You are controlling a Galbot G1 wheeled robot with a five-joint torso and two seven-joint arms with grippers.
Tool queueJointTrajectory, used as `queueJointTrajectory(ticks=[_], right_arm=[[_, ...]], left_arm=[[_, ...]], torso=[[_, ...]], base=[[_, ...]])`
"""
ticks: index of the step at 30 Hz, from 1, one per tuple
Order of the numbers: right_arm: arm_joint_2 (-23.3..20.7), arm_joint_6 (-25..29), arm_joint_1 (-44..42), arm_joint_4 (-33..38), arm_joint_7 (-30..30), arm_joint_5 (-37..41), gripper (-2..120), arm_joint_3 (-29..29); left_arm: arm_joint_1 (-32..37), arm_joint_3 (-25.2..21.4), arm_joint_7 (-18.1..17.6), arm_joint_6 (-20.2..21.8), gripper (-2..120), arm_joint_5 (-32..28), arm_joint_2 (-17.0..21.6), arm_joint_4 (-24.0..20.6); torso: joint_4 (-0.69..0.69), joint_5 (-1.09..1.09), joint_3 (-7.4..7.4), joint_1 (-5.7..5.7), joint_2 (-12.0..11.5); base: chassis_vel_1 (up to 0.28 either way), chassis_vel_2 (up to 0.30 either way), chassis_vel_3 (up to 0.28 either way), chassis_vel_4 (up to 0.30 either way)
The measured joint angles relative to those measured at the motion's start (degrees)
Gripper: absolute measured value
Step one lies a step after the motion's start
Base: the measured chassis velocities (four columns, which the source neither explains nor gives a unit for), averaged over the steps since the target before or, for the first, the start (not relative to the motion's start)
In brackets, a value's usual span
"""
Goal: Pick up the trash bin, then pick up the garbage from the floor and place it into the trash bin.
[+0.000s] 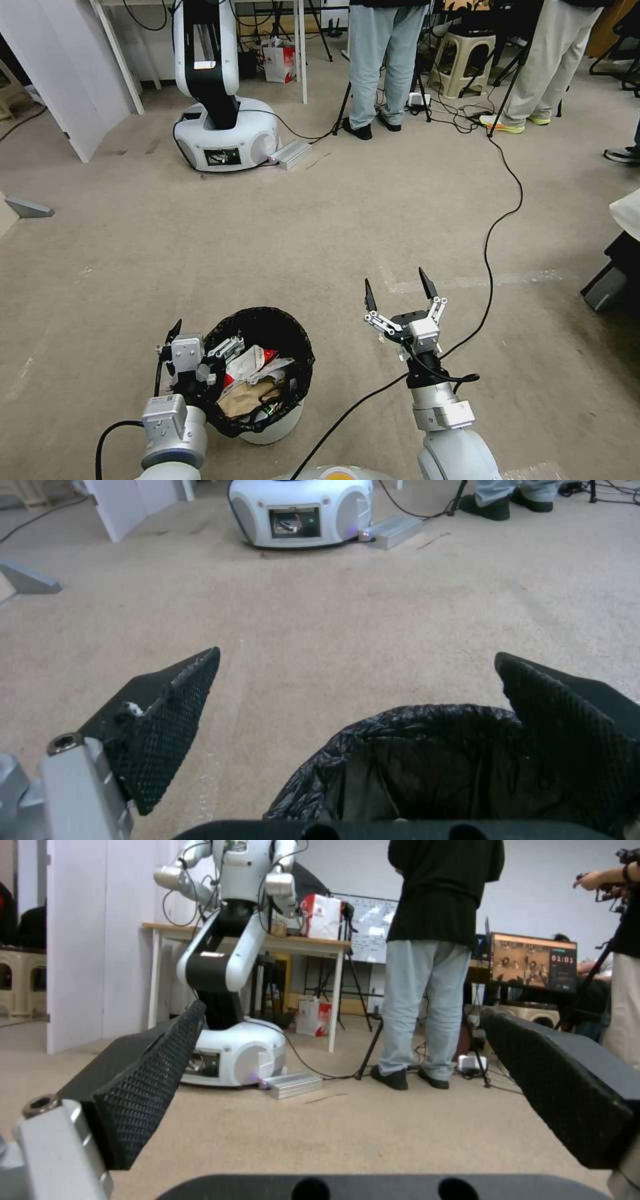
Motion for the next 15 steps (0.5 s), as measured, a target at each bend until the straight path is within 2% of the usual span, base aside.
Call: queueJointTrajectory(ticks=[15], right_arm=[[-0.01,-0.07,0.02,0.07,0.0,-0.01,100,-0.01]], left_arm=[[-0.09,0.02,-0.11,0.28,100,-0.18,0.01,0.09]], torso=[[0.0,0.0,0.01,0.0,0.0]], base=[[0.0,0.0,0.0,0.0]])
